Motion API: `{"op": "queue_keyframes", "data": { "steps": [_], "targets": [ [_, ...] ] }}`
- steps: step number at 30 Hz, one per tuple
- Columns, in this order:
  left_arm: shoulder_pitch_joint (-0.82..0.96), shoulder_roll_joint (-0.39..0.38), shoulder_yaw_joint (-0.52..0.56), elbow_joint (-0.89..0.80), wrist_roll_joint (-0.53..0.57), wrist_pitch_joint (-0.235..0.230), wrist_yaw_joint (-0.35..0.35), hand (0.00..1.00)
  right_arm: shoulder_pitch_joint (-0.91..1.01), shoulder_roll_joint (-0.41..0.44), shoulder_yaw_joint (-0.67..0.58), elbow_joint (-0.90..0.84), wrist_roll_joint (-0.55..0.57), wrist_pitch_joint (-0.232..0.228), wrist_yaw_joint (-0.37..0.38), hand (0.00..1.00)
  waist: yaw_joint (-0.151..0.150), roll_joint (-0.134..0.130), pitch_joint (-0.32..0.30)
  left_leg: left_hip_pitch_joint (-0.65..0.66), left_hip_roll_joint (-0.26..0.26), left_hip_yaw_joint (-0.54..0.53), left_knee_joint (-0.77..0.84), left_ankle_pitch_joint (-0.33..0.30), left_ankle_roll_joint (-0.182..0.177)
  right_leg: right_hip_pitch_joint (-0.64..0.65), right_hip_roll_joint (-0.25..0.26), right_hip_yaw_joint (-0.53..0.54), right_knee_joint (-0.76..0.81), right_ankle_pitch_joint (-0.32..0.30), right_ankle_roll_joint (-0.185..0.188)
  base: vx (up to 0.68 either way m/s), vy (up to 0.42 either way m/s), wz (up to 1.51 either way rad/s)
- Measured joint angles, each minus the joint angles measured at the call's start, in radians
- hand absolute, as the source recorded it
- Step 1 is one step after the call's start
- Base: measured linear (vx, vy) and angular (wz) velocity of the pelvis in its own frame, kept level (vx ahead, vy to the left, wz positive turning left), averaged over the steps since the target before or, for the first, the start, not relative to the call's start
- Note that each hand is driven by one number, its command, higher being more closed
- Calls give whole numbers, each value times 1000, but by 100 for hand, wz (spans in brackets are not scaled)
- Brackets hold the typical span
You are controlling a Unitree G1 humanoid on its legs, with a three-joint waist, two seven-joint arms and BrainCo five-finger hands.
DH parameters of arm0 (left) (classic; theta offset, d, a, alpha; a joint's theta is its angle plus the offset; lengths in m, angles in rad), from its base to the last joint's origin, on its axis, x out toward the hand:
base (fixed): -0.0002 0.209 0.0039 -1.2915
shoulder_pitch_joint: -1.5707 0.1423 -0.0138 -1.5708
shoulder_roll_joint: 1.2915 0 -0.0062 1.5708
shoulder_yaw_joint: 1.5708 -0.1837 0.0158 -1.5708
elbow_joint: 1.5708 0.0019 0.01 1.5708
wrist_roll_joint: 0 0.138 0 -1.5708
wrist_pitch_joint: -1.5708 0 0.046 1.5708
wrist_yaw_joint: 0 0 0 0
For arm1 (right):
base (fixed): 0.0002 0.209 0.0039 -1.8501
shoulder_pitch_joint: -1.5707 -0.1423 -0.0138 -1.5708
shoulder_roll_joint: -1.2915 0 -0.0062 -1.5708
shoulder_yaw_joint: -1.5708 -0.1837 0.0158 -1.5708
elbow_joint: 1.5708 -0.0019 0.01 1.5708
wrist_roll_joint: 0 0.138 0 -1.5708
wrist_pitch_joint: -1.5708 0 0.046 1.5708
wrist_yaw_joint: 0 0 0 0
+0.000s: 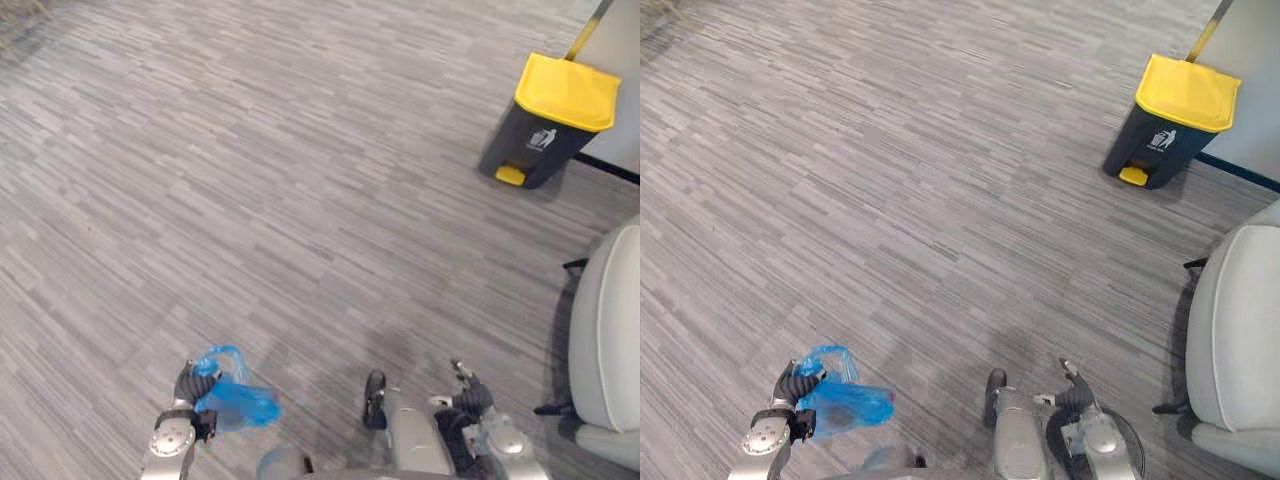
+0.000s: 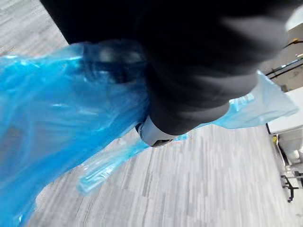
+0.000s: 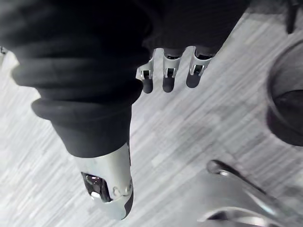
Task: Gather rubbish on tea table into small bin, then transfer packed bag to large trash can.
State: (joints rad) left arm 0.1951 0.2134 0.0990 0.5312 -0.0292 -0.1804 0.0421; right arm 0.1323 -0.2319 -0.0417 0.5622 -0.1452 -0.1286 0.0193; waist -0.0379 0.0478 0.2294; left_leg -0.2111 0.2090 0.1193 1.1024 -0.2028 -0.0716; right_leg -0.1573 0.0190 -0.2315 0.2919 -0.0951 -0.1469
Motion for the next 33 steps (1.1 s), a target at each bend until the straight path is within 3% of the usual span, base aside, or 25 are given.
{"op": "queue_keyframes", "data": {
  "steps": [2,4,6,7,8,9,10,11,12,13,14,15,16,19,20,21,22,23,25,26,27,28,29,31,33],
  "targets": [
    [11,-15,-2,-48,0,-1,-3,100,2,17,1,-72,4,-2,-3,0,5,-38,8,-72,-15,43,-55,-34,54,105,1,59,-72,-5,-1,557,-59,-72],
    [20,-28,-2,-95,0,-2,-19,100,-3,15,0,-124,16,-11,-4,0,40,-47,7,-163,-62,15,-238,-49,71,166,0,143,-117,-27,16,597,56,-123],
    [17,-38,-2,-100,0,-2,-20,100,-12,16,1,-121,15,-14,-17,0,74,-44,5,-203,-111,-83,-461,-33,47,192,-6,220,-118,-74,54,469,169,-134],
    [22,-46,-2,-99,0,-2,-19,100,-10,18,0,-116,12,-14,-21,0,81,-34,2,-198,-124,-152,-628,11,1,212,-4,260,-105,-117,88,381,198,-102],
    [27,-53,-2,-98,0,-2,-19,100,-4,17,-1,-115,6,-13,-22,0,81,-20,-6,-191,-119,-188,-703,48,-7,218,5,276,-92,-144,103,486,311,-124],
    [51,-70,-4,-97,0,-2,-19,100,13,8,-1,-113,-15,-13,-25,0,82,14,-26,-184,-88,-224,-733,132,-37,222,27,323,-43,-217,132,611,446,-125],
    [58,-64,-1,-95,1,3,-18,100,14,36,2,-96,-23,-1,-30,0,82,-25,-38,-182,-107,-168,-644,115,-15,216,-8,369,36,-283,157,615,431,-120],
    [61,-60,-1,-95,1,3,-18,100,23,50,5,-98,-25,-1,-31,0,78,-45,-50,-178,-124,-136,-633,88,-1,203,-40,380,63,-301,172,526,327,-117],
    [56,-62,0,-102,0,3,-18,100,34,64,9,-104,-30,-1,-32,0,79,-88,-72,-157,-131,-70,-607,37,14,165,-77,387,147,-307,200,460,273,-126],
    [56,-60,0,-104,0,3,-19,100,30,70,10,-103,-47,0,-33,0,79,-85,-67,-117,-126,-15,-591,-3,42,105,-99,375,292,-277,264,436,280,-131],
    [55,-57,0,-104,0,3,-18,100,21,71,11,-101,-55,0,-34,0,77,-81,-64,-92,-124,6,-593,-20,50,66,-111,362,374,-266,301,476,330,-126],
    [47,-44,-5,-104,0,8,-17,100,8,70,12,-81,-62,0,-34,0,56,-85,-65,-23,-123,50,-612,-52,67,-6,-136,306,510,-271,295,367,234,-89],
    [44,-31,-6,-104,0,8,-14,100,0,70,15,-60,-62,1,-35,0,47,-67,-56,35,-121,85,-646,-62,70,-55,-154,245,542,-280,257,437,214,-91],
    [8,-7,2,-95,-2,8,-2,100,-21,64,21,-32,-63,1,-35,0,30,-63,-52,148,-118,145,-746,-74,72,-181,-152,104,448,-286,231,357,68,-56],
    [-23,-2,4,-58,-2,8,5,100,-59,45,21,29,-64,7,-36,0,16,-53,-46,234,-111,182,-822,-73,67,-243,-127,36,223,-198,199,666,26,-41],
    [-32,-3,4,-46,-2,9,5,100,-65,36,20,45,-65,10,-36,0,8,-53,-44,270,-112,182,-842,-83,45,-255,-109,33,125,-107,181,734,-27,-6],
    [-31,-4,3,-39,0,9,4,100,-57,27,19,51,-75,19,-36,0,-10,-55,-46,304,-114,167,-842,-103,12,-252,-102,40,96,33,144,659,-102,29],
    [-36,-13,3,-23,0,9,4,100,-50,15,13,54,-84,22,-36,0,-13,-52,-48,320,-101,149,-822,-114,-5,-246,-100,39,133,52,101,704,-162,15],
    [-38,-12,2,-20,1,10,3,100,-51,4,9,52,-92,23,-35,0,-6,-38,-40,274,-71,134,-690,-85,-54,-245,-93,33,185,-15,88,566,-180,-8],
    [-41,-22,1,-20,0,14,2,100,-55,-4,7,54,-93,23,-35,0,-6,-14,-18,225,-40,112,-521,-43,-60,-196,-79,20,185,-49,78,505,-193,5],
    [-41,-36,2,-20,0,18,2,100,-53,-9,8,54,-92,24,-35,0,-6,2,5,177,-5,93,-356,39,-33,-126,-59,15,158,-69,67,485,-179,0],
    [-31,-47,1,-21,0,17,2,100,-57,-8,12,53,-92,26,-37,0,3,3,21,123,36,77,-189,45,-18,-54,-36,20,120,-82,56,440,-121,-25],
    [-19,-50,0,-25,0,17,1,100,-54,5,11,51,-91,26,-38,0,17,5,20,62,55,76,-59,8,11,19,-24,41,89,-100,49,410,-82,-45],
    [-15,-49,-6,-28,-1,17,1,100,-57,17,10,28,-90,21,-41,0,37,-23,30,-38,40,85,-48,-18,33,95,-20,73,33,-123,50,482,-56,-50],
    [-17,-49,-10,-33,-1,17,0,100,-67,17,8,29,-90,22,-41,0,60,-33,31,-132,-9,80,-235,-25,45,159,-24,116,-26,-145,56,402,44,-51]
  ]
}}
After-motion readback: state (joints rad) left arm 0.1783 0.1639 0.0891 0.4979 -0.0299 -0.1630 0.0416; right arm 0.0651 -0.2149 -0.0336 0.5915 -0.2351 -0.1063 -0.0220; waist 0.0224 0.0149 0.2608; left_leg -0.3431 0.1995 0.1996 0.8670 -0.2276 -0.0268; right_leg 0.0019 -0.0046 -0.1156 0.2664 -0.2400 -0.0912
